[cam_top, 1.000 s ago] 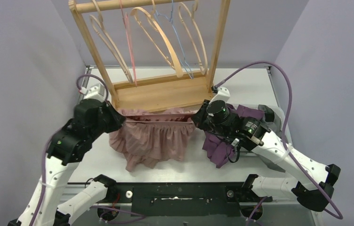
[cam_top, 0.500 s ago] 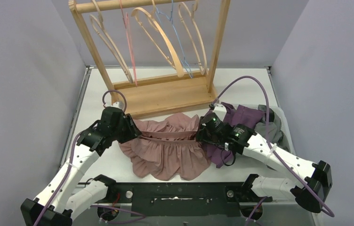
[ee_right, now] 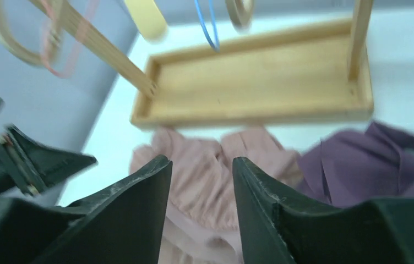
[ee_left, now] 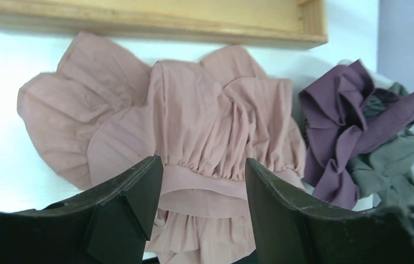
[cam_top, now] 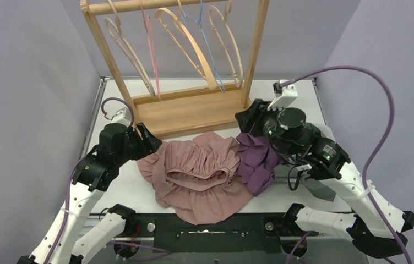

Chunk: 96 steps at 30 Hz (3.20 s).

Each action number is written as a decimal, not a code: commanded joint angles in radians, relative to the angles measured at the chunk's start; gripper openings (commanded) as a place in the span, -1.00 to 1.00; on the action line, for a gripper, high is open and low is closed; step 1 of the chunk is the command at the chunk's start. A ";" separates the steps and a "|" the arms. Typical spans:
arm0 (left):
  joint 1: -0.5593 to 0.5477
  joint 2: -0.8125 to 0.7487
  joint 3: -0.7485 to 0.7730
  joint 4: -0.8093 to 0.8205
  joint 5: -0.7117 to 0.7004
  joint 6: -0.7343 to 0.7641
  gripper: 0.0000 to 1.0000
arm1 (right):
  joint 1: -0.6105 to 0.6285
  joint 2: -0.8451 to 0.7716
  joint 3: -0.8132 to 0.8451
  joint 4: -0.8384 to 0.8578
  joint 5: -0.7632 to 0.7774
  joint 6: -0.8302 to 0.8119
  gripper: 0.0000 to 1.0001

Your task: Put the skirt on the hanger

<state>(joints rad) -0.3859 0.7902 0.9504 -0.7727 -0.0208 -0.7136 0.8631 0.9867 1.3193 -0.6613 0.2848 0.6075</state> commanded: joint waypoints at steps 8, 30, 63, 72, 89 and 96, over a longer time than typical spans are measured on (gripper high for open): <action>0.005 -0.080 0.123 0.158 0.013 0.084 0.12 | -0.051 0.352 0.552 0.131 0.111 -0.170 -0.48; 0.005 -0.105 0.115 0.184 0.074 0.150 0.12 | -0.239 0.755 0.951 0.195 -0.242 -0.271 -0.03; 0.005 -0.078 0.129 0.181 0.078 0.172 0.12 | -0.257 0.786 0.927 0.353 -0.234 -0.519 -1.00; 0.005 -0.102 0.119 0.186 0.076 0.167 0.14 | -0.211 0.577 0.621 0.359 -0.275 -0.561 -1.00; 0.004 -0.205 0.169 0.216 0.217 0.363 0.73 | 0.000 -0.085 -0.122 0.119 -0.400 -0.418 -1.00; -0.004 -0.187 0.148 0.277 0.466 0.532 0.63 | 0.019 -0.152 -0.225 0.045 -0.627 -0.515 -1.00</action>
<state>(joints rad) -0.3851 0.5907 1.0809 -0.6083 0.2436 -0.3241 0.8726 0.8455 1.1019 -0.5972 -0.1814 0.1574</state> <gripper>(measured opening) 0.829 0.058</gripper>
